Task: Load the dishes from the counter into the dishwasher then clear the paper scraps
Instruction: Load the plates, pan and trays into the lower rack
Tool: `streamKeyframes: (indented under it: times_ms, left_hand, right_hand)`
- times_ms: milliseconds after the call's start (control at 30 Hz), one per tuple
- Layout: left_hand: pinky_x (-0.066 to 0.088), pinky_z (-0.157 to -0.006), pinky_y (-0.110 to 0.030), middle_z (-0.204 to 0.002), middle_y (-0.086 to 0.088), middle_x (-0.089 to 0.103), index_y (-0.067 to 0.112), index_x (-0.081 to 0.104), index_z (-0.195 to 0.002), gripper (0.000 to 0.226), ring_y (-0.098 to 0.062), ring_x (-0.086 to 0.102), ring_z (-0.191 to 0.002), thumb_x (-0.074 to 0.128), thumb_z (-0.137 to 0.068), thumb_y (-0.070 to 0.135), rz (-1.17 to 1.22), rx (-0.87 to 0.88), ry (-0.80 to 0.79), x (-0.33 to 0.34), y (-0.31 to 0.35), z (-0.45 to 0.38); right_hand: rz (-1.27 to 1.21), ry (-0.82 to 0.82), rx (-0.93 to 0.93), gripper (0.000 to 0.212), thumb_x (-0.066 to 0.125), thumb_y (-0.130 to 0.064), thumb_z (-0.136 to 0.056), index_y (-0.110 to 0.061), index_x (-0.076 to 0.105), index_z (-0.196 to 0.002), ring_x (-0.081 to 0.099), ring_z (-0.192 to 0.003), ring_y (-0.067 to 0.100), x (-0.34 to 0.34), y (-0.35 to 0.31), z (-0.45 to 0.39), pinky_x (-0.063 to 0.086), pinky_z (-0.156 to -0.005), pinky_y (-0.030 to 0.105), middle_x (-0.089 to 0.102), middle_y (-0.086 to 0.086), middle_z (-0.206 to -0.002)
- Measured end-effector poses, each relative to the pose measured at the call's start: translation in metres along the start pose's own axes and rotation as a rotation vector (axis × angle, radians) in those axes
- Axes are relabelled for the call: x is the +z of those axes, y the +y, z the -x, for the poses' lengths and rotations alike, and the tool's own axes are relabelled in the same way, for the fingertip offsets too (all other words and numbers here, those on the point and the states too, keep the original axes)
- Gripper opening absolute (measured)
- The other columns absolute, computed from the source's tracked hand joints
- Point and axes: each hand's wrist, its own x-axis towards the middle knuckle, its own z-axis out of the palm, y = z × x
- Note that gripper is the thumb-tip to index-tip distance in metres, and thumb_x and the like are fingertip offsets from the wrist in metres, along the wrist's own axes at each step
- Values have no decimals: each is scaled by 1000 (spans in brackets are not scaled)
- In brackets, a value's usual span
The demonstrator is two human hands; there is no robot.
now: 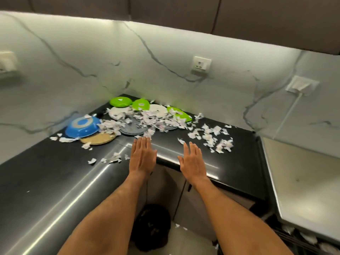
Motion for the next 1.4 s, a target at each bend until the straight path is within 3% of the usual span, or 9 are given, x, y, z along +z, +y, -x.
streamKeyframes:
  times_ms: [467, 567, 867, 1000, 1133, 1200, 1400]
  left_hand:
    - [26, -121, -45, -142, -18, 52, 2, 47, -143, 63, -31, 47, -135, 60, -94, 39, -187, -328, -2, 16, -172, -39]
    - [24, -123, -45, -144, -16, 51, 4, 45, -145, 64, -29, 45, -137, 58, -95, 42, -227, -379, -35, 25, -197, -52]
    - [19, -125, -44, -151, -13, 44, 7, 39, -149, 63, -25, 36, -145, 53, -99, 43, -253, -499, -133, 63, -243, -93]
    - [35, -117, -41, -127, -8, 60, 11, 57, -130, 43, -22, 53, -122, 64, -92, 30, -237, -456, -165, 92, -255, -105]
    - [50, -88, -33, -95, -3, 66, 17, 66, -95, 20, -19, 58, -90, 76, -77, 16, -235, -319, -251, 115, -263, -113]
    - [50, -77, -31, -80, 1, 64, 21, 65, -79, 24, -17, 58, -77, 84, -66, 13, -266, -270, -272, 123, -266, -115]
    - [48, -77, -34, -82, -2, 61, 18, 64, -80, 20, -20, 56, -79, 77, -72, 5, -218, -260, -259, 132, -271, -123]
  right_hand:
    - [-161, -32, -336, 59, 59, -38, -98, -3, 46, -143, 50, -128, 37, 86, -161, -142, 43, -111, 48, 52, 23, -137]
    - [-217, -37, -395, 55, 62, -35, -96, -3, 49, -139, 54, -121, 36, 99, -185, -173, 47, -106, 47, 56, 22, -132]
    - [-240, -120, -570, 51, 58, -32, -97, -7, 46, -140, 51, -120, 27, 152, -236, -251, 44, -109, 40, 55, 14, -132]
    - [-254, -181, -653, 41, 62, -30, -97, -8, 53, -130, 55, -112, 27, 181, -243, -258, 51, -101, 41, 58, 13, -124]
    - [-266, -220, -779, 23, 67, -14, -88, -11, 64, -110, 57, -103, 27, 208, -247, -260, 52, -91, 41, 62, 10, -110]
    - [-256, -226, -820, 20, 71, -11, -82, -13, 66, -102, 58, -100, 28, 217, -251, -259, 52, -89, 39, 64, 9, -106]
    - [-323, -204, -880, 16, 73, -9, -78, -14, 67, -92, 56, -93, 25, 233, -257, -264, 52, -81, 37, 63, 6, -97]
